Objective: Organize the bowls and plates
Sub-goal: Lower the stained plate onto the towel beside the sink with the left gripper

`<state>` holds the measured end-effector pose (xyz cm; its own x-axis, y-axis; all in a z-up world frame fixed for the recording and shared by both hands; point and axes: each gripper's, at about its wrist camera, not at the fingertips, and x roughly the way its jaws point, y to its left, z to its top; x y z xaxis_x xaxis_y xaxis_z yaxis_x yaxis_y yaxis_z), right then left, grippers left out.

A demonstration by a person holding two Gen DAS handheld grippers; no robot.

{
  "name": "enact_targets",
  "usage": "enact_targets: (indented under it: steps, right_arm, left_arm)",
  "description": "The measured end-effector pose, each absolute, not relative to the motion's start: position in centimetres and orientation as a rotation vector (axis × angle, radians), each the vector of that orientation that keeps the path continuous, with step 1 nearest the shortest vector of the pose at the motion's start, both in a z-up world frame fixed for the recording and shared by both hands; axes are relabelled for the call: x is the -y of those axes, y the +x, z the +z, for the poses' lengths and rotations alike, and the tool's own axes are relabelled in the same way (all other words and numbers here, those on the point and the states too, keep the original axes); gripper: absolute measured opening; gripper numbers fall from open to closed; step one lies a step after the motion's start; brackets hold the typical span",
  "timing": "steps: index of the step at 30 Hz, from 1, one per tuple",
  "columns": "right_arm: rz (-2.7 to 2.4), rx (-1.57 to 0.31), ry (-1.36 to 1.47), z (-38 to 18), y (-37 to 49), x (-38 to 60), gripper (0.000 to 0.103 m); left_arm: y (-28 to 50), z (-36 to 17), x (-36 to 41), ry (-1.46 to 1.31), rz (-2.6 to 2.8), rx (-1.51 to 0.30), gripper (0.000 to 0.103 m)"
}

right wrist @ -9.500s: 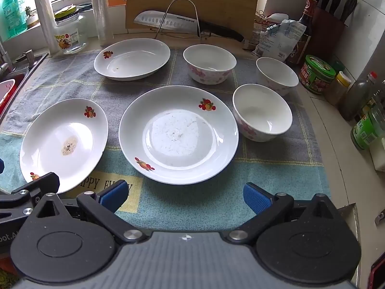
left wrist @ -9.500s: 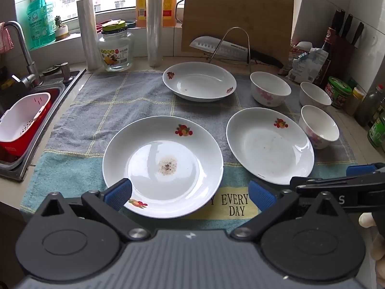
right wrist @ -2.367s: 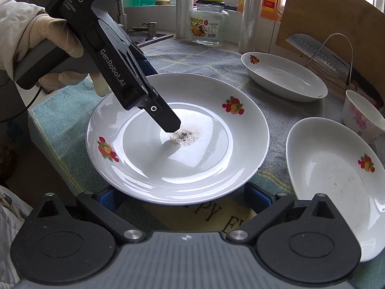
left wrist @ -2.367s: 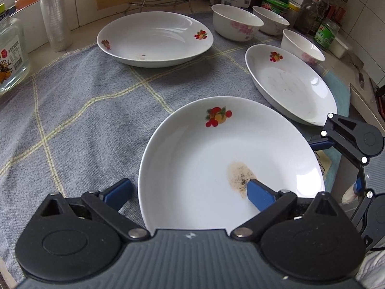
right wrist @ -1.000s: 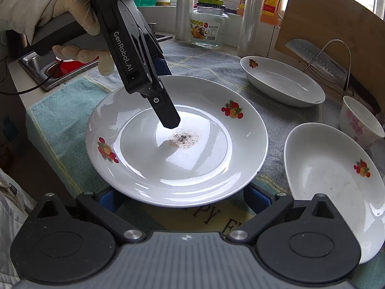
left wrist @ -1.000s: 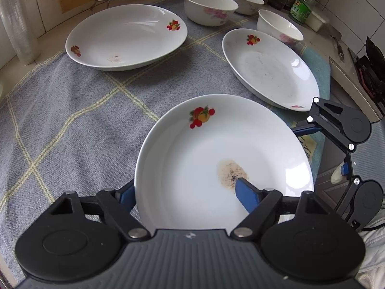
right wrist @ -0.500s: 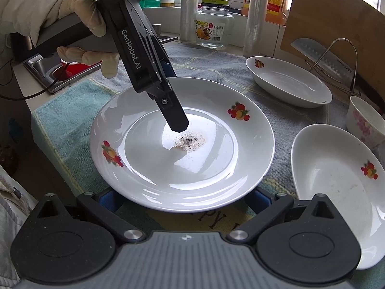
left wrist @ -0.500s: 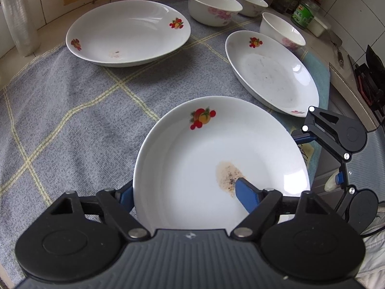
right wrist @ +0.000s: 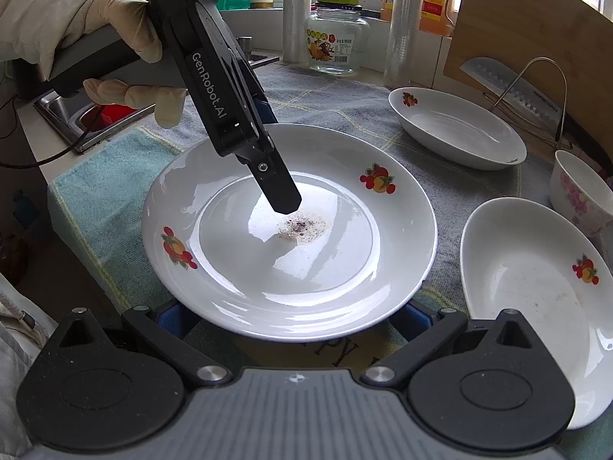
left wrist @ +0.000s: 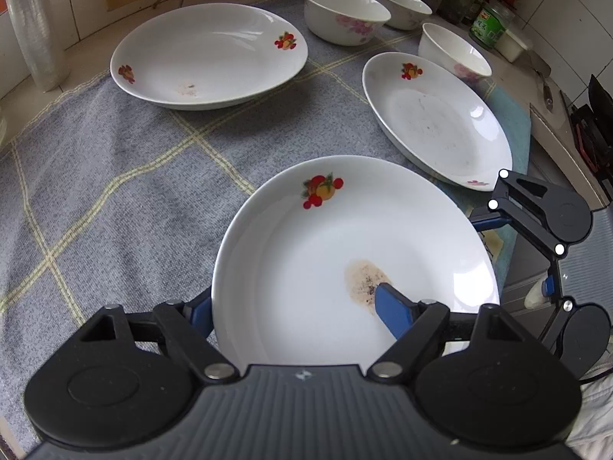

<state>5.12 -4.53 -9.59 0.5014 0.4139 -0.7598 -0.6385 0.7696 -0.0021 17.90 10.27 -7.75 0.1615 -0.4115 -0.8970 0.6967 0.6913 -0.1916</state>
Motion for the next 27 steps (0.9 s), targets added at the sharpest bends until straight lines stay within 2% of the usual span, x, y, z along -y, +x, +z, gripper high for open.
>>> enact_targets:
  steps: [13,27]
  right_arm:
    - [0.642,-0.821,-0.332,-8.7,6.0,4.0,0.103]
    - [0.706,-0.791,-0.389,-7.6,9.5,0.7,0.103]
  left_arm:
    - [17.8,-6.7,-11.5,0.264,-0.782,-1.105,0.082]
    - [18.8,-5.4,-16.2,0.213,-0.700,-1.040,0.082]
